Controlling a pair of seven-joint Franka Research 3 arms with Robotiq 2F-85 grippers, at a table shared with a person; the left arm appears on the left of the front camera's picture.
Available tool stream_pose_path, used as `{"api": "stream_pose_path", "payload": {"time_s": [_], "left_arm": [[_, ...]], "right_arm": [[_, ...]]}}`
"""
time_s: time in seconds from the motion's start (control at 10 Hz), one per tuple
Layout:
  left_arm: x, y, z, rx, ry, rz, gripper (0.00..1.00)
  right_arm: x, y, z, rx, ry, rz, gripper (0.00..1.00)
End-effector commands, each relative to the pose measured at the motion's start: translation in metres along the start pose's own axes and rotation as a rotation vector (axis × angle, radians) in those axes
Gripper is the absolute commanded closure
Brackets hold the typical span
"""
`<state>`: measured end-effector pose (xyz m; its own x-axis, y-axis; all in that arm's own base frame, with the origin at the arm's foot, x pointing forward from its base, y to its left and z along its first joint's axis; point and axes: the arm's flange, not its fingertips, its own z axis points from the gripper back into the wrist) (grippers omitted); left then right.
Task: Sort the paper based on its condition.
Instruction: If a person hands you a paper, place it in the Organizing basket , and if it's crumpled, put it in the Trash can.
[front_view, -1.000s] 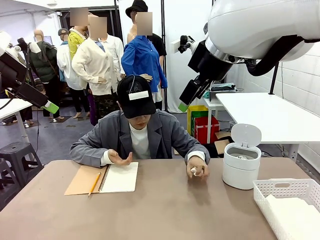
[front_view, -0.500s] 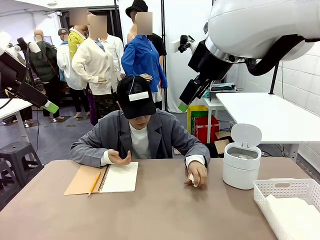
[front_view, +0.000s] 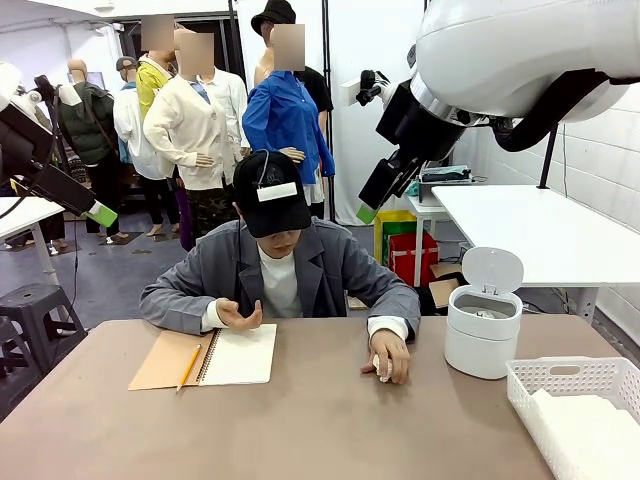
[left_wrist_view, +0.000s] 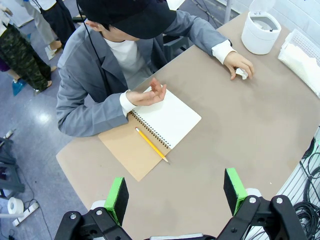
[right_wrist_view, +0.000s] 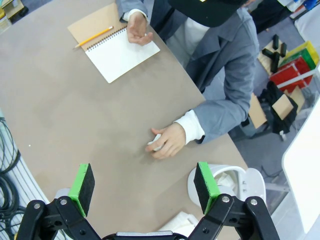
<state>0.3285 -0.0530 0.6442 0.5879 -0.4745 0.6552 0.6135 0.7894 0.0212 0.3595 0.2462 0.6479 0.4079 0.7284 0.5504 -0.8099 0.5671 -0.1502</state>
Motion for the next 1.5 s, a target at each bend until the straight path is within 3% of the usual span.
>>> {"api": "stream_pose_path", "payload": {"time_s": [0.0, 1.4], "left_arm": [[-0.0005, 0.0005, 0.0004, 0.001, 0.000, -0.003, 0.00], [-0.0005, 0.0005, 0.0004, 0.001, 0.000, -0.003, 0.00]], "right_arm": [[-0.0010, 0.0000, 0.0003, 0.001, 0.007, 0.008, 0.00], [-0.0012, -0.0014, -0.0050, 0.008, 0.023, -0.003, 0.00]]}}
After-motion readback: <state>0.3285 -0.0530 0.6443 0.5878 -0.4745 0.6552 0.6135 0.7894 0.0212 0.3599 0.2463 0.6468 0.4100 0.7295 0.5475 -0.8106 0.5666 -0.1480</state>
